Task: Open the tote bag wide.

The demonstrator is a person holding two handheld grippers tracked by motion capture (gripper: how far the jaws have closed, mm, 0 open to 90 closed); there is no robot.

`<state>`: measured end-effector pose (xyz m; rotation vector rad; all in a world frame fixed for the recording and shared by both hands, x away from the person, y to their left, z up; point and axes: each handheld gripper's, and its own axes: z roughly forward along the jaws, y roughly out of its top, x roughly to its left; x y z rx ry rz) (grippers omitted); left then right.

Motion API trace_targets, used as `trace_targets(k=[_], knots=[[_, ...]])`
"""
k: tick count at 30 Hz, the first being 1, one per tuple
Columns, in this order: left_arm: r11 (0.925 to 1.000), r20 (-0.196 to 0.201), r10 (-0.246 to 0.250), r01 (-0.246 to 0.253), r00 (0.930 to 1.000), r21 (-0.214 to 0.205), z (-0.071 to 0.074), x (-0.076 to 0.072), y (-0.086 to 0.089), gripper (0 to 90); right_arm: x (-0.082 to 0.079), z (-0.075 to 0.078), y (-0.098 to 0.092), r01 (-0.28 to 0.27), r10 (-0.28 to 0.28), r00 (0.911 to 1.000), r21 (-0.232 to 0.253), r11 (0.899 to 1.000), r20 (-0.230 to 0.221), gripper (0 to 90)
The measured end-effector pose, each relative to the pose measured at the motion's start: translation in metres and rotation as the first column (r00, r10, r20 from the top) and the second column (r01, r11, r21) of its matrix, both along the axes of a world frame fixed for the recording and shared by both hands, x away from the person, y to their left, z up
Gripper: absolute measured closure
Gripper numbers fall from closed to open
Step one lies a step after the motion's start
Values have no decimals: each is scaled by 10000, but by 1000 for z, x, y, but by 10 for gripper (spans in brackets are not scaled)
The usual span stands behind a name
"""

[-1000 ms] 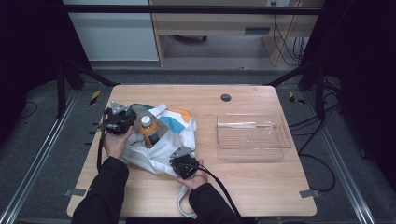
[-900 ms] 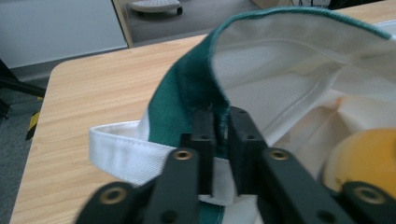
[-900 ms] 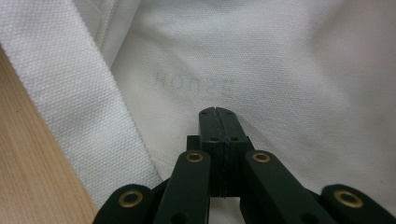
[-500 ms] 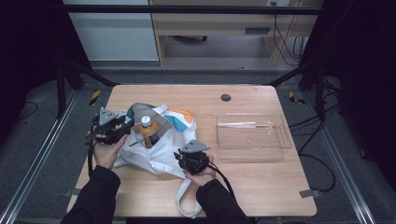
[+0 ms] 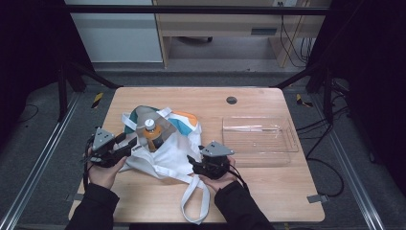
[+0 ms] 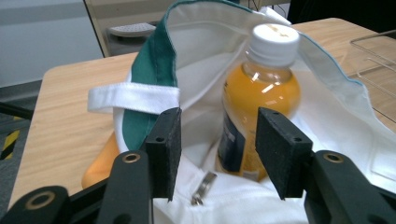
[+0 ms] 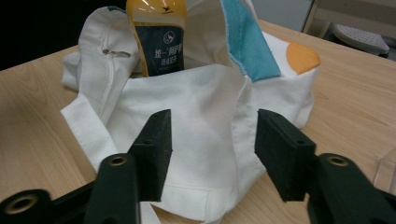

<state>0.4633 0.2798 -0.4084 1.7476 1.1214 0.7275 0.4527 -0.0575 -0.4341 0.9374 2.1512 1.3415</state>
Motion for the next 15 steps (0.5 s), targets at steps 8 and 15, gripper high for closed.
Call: trace_targets(k=[8, 15], knots=[[9999, 94, -135, 135, 9999, -43, 1, -14, 3, 440, -12, 1, -33, 191, -191, 9998, 161, 9997, 16, 248], [9994, 223, -344, 344, 9992, 34, 6, -20, -4, 395, -21, 5, -68, 513, -518, 9986, 463, 9976, 85, 182]])
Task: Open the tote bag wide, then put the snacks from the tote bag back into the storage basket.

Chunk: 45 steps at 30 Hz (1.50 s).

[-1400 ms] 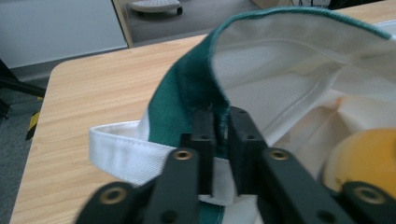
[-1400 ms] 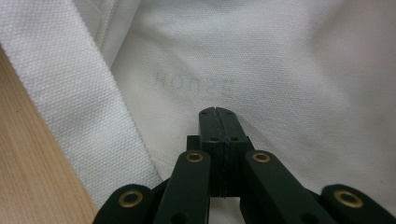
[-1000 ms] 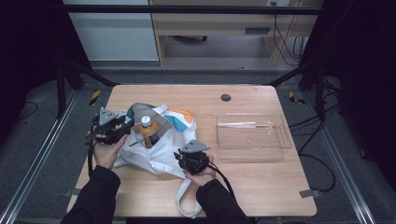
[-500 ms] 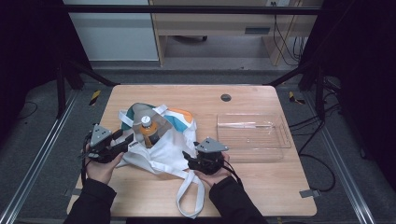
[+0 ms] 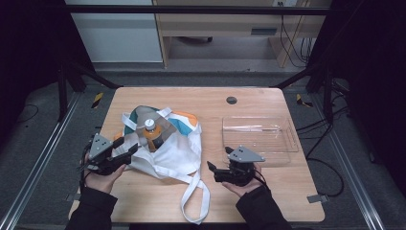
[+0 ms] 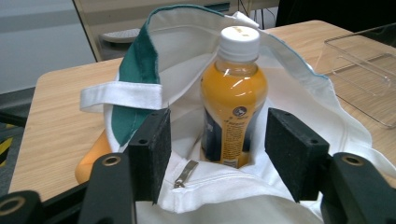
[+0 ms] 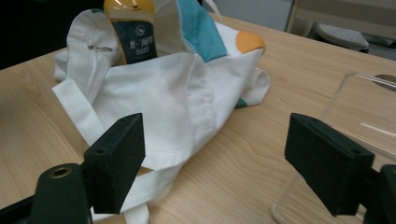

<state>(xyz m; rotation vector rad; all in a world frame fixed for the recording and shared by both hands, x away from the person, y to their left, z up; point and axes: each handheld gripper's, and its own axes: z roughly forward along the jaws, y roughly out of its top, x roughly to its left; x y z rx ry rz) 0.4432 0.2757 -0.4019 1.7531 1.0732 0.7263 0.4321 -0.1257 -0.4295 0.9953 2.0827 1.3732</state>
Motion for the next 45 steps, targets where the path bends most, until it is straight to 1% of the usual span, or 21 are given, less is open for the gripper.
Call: trace_targets(k=[1, 2, 3, 4, 5, 6, 7, 8, 12, 13, 17, 20, 22, 24, 28, 32, 35, 36, 39, 41, 45], knots=[[10000, 5, -23, 23, 10000, -19, 0, 0, -1, 395, 0, 0, 0, 0, 0, 10000, 0, 10000, 0, 182], [10000, -20, -67, 67, 10000, -38, 0, 0, -2, 384, -3, 2, -10, 148, -148, 9999, 106, 9998, 51, 171], [9999, -39, -94, 94, 9999, -73, 0, 0, -3, 384, -3, 2, -10, 148, -148, 9999, 106, 9998, 51, 171], [9998, -53, -163, 163, 9999, -93, 1, 0, -5, 374, -5, 3, -21, 276, -277, 9996, 177, 9995, 68, 161], [9998, -53, -163, 163, 9999, -93, 1, 0, -5, 372, -6, 3, -24, 339, -340, 9994, 216, 9992, 66, 161], [9998, -19, -180, 179, 9998, -82, 1, -1, -7, 372, -6, 3, -24, 339, -340, 9994, 216, 9992, 66, 161], [9998, -1, -208, 208, 9998, -67, 2, -1, -8, 366, -8, 3, -34, 509, -511, 9987, 297, 9983, 63, 158], [9997, 10, -240, 240, 9997, -71, 2, -1, -10, 366, -8, 3, -34, 509, -511, 9987, 297, 9983, 63, 158], [9993, 129, -357, 358, 9993, -81, 6, 2, -17, 357, -12, 0, -56, 900, -899, 9959, 344, 9953, -36, 158], [9993, 129, -357, 358, 9993, -81, 6, 2, -17, 357, -12, 0, -56, 900, -899, 9959, 344, 9953, -36, 158], [9994, 235, -348, 350, 9991, -76, 9, 5, -23, 356, -16, -4, -69, 1190, -1187, 9929, 289, 9925, -127, 158], [9995, 336, -302, 302, 9990, 1, 12, 8, -27, 355, -19, -6, -78, 1255, -1249, 9919, 307, 9916, -215, 156], [9996, 353, -280, 281, 9990, -7, 13, 8, -28, 355, -21, -7, -81, 1306, -1299, 9912, 280, 9910, -248, 152], [9996, 408, -247, 251, 9989, -102, 16, 11, -30, 354, -23, -7, -84, 1332, -1325, 9909, 303, 9906, -250, 151], [9997, 439, -226, 231, 9988, -109, 17, 14, -32, 356, -26, -9, -89, 1402, -1393, 9898, 291, 9897, -306, 150], [9996, 500, -203, 212, 9985, -185, 20, 21, -38, 360, -30, -11, -95, 1478, -1466, 9883, 265, 9887, -418, 152], [9997, 538, -217, 225, 9983, -135, 21, 24, -40, 367, -31, -12, -97, 1486, -1475, 9881, 226, 9886, -435, 155], [9998, 543, -172, 179, 9984, -121, 20, 27, -43, 371, -32, -13, -99, 1501, -1491, 9877, 176, 9885, -479, 155], [9999, 547, -107, 114, 9984, -110, 19, 30, -44, 382, -33, -14, -99, 1518, -1508, 9872, 167, 9883, -518, 156], [10000, 546, 18, -17, 9985, -22, 17, 33, -45, 396, -33, -15, -100, 1495, -1485, 9872, 126, 9887, -584, 157], [10000, 527, 54, -53, 9986, -30, 16, 36, -46, 416, -33, -16, -100, 1490, -1483, 9870, 68, 9888, -621, 157]])
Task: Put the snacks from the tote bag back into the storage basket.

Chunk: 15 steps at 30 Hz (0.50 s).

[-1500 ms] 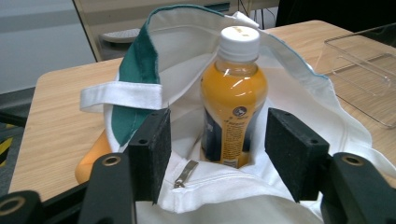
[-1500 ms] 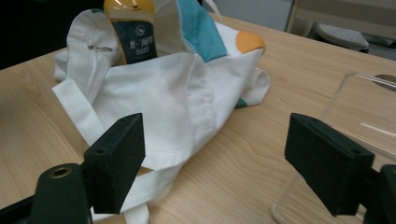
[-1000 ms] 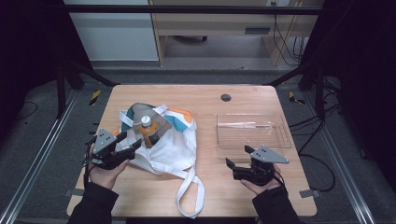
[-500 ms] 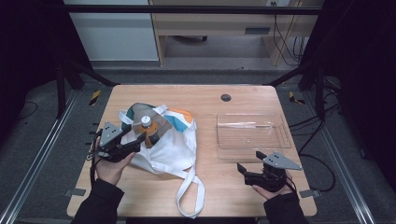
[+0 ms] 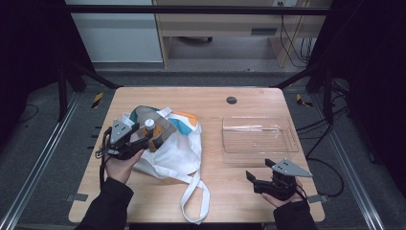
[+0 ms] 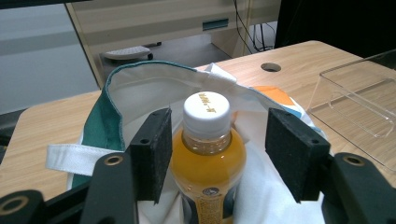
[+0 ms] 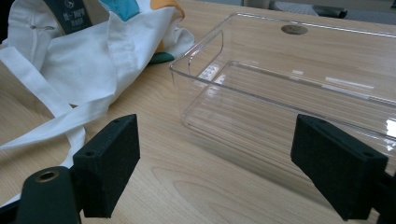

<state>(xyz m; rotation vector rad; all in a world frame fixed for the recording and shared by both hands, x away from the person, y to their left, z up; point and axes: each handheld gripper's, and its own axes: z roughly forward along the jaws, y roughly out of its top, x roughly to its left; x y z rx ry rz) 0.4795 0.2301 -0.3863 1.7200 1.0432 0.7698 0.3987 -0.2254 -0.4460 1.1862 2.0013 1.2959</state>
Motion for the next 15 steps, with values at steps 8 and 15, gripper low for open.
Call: trace_targets(k=[8, 15], knots=[[9997, -111, 208, -207, 9997, 91, -8, 13, -5, 448, -4, -1, -1, -26, 26, 10000, 6, 10000, -90, 156], [9995, -146, 297, -295, 9995, 128, -12, 18, -7, 481, -6, -3, -3, -49, 49, 9998, 34, 10000, -169, 156]])
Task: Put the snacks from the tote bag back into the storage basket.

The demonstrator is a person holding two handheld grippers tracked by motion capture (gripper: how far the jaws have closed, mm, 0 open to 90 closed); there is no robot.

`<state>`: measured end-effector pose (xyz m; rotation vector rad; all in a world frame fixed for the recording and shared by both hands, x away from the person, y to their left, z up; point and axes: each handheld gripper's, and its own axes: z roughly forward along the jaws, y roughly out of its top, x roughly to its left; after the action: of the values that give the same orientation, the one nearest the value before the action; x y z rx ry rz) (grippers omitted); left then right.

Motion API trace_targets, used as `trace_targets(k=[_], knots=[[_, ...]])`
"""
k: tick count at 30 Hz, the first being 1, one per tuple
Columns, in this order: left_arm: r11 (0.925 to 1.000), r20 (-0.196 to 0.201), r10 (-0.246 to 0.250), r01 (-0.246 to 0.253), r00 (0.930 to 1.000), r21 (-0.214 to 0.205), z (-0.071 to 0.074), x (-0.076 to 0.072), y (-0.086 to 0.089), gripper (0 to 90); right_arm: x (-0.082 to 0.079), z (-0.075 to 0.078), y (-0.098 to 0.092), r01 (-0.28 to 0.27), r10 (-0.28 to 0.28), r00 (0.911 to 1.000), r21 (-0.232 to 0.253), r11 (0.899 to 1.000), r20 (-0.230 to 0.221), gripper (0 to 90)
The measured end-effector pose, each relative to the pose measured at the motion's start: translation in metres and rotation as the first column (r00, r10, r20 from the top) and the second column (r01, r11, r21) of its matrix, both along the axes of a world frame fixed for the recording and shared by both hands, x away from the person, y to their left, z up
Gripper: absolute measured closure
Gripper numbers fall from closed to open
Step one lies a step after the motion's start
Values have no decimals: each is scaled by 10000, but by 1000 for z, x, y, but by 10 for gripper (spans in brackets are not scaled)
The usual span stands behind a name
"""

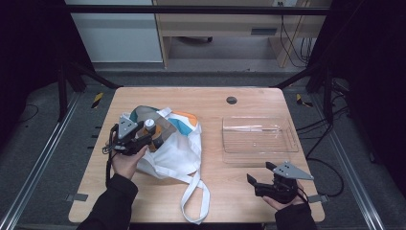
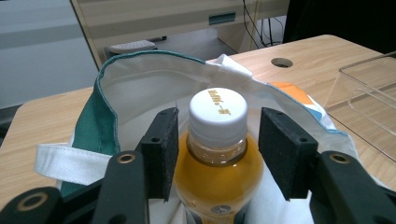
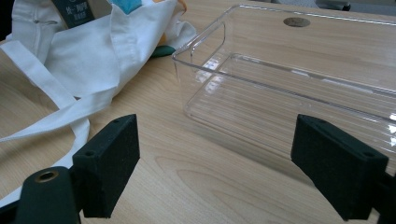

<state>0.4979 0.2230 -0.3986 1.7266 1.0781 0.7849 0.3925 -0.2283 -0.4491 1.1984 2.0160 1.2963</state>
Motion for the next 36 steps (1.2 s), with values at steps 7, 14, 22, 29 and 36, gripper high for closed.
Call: trace_targets(k=[7, 14, 22, 29, 36], knots=[[10000, -50, 71, -71, 10000, 10, -3, 7, -4, 522, 1, -1, 1, 57, -57, 10000, -53, 10000, -44, 156], [9999, -154, 77, -78, 9999, -104, -3, 12, -4, 568, 2, -1, 1, 50, -50, 10000, -100, 9999, -42, 155], [9999, -261, 125, -126, 9996, -22, -1, 12, -6, 580, 3, -3, 2, -1, -1, 9999, -178, 9998, -108, 155], [9999, -248, 131, -132, 9996, -60, 0, 11, -6, 582, 3, -3, 2, -41, 39, 9999, -170, 9998, -138, 155], [9998, -30, 92, -92, 10000, -162, 10, 7, -2, 583, 3, -3, 2, -85, 83, 9999, -166, 9998, -150, 155]])
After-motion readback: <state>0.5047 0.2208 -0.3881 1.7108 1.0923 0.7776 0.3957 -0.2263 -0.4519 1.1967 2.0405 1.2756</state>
